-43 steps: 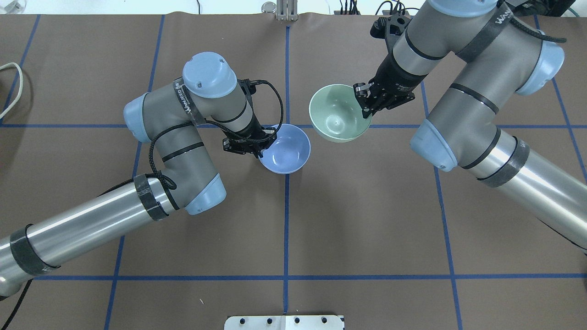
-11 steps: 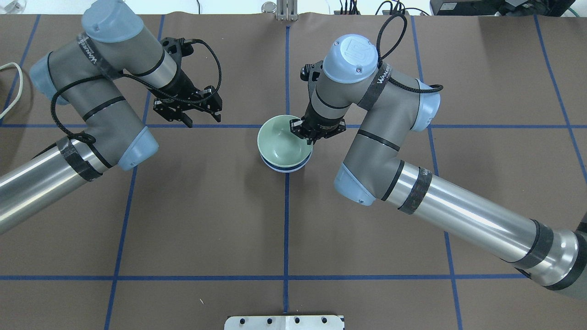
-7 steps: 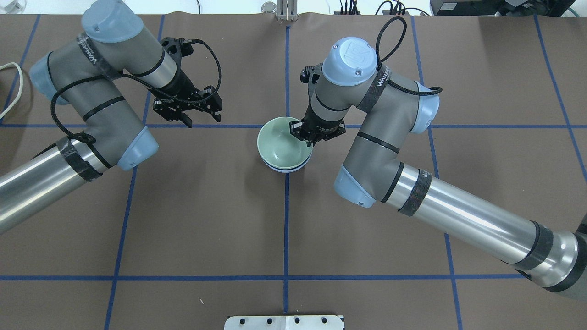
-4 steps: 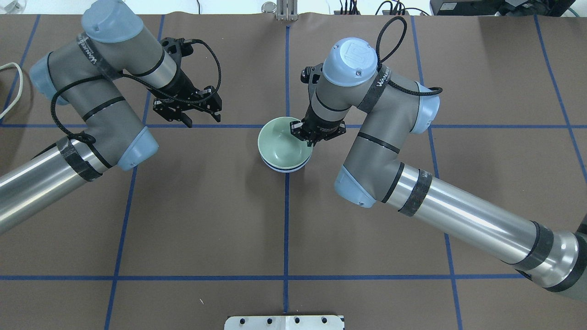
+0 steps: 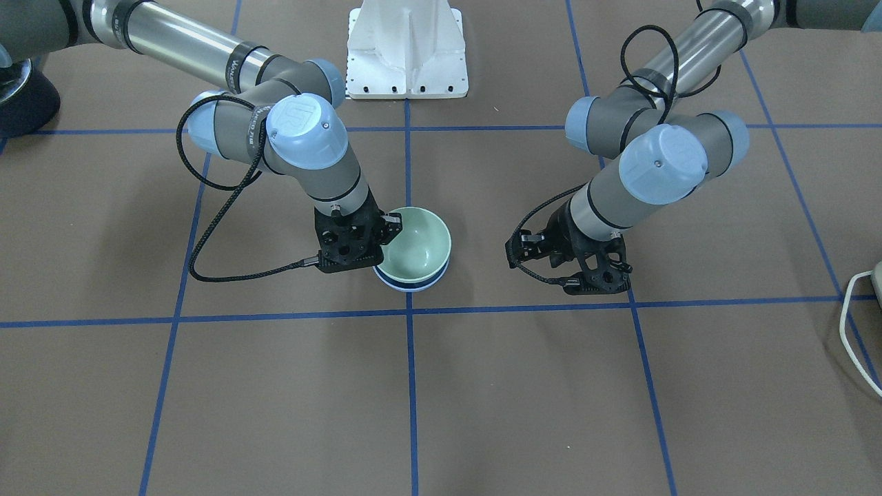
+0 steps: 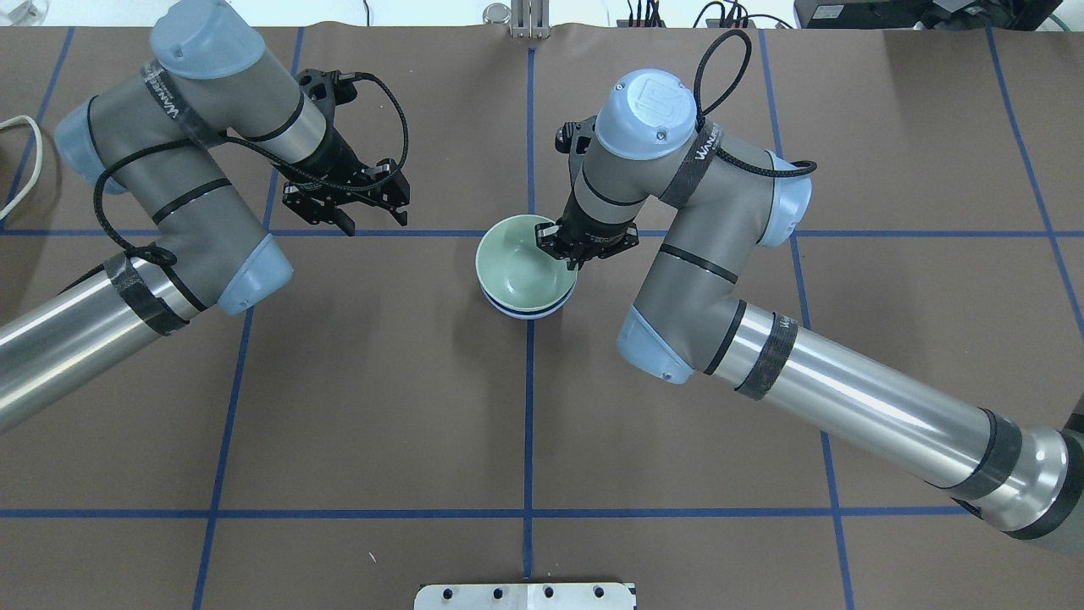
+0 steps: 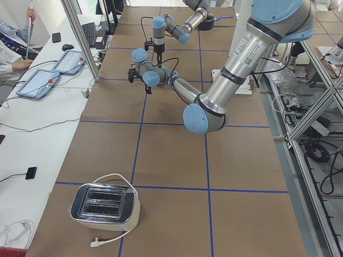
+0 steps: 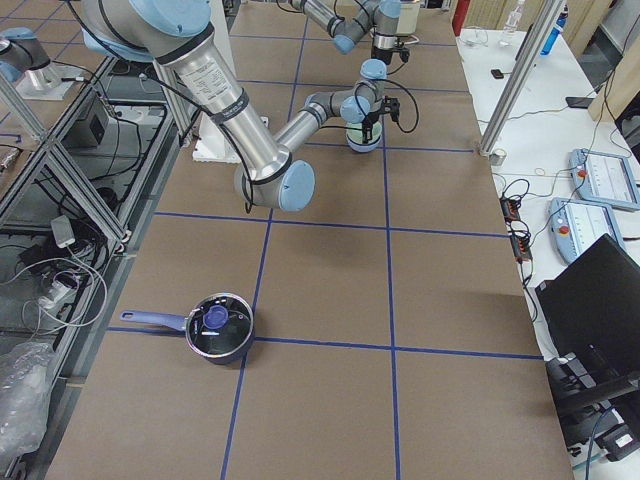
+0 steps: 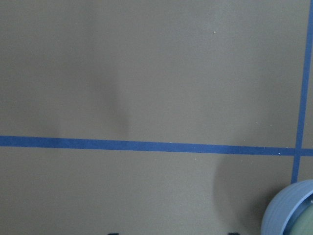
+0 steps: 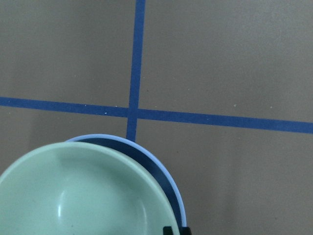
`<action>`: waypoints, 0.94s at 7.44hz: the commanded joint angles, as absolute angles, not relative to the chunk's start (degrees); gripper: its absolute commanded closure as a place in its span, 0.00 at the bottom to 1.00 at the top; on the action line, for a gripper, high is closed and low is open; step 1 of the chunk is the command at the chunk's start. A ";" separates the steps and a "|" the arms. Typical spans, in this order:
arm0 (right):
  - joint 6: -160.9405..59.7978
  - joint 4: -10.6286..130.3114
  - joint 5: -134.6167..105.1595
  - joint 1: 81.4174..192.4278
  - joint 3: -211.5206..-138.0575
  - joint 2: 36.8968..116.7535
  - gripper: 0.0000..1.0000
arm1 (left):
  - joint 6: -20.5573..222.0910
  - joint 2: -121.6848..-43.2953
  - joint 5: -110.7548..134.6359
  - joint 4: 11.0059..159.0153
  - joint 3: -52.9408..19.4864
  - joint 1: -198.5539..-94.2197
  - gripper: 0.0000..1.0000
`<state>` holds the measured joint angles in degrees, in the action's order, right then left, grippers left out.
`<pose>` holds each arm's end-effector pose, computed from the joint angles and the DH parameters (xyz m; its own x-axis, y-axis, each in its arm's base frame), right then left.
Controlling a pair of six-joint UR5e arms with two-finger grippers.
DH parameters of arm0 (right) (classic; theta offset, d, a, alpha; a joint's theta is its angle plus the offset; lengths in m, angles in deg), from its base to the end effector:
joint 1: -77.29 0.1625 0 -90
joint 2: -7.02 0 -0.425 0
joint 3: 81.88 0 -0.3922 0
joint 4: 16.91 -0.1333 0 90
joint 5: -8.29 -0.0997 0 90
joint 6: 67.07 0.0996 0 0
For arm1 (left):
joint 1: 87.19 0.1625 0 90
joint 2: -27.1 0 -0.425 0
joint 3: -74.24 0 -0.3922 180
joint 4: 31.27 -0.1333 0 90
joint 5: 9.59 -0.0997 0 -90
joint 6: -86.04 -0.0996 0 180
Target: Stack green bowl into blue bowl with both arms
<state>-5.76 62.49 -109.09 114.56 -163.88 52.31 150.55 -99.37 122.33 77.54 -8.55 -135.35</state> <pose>-0.5407 -0.5214 0.2168 0.6023 -0.0773 0.7945 0.0233 0.9966 0.0793 0.4282 -0.5784 0.2879 0.4982 -0.0764 -0.8637 0.0093 0.9965 -0.0828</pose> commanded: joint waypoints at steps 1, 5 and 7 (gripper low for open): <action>-5.46 62.28 -108.69 114.56 -163.88 52.46 0.27 | 150.55 -99.37 122.33 77.54 -8.55 -135.44 0.21; -5.46 62.02 -108.86 116.39 -165.89 52.46 0.01 | 150.55 -99.37 122.59 77.28 -8.81 -135.44 0.20; -5.46 62.02 -110.09 121.04 -173.76 55.85 0.00 | 150.37 -97.89 122.68 76.75 -11.43 -138.15 0.16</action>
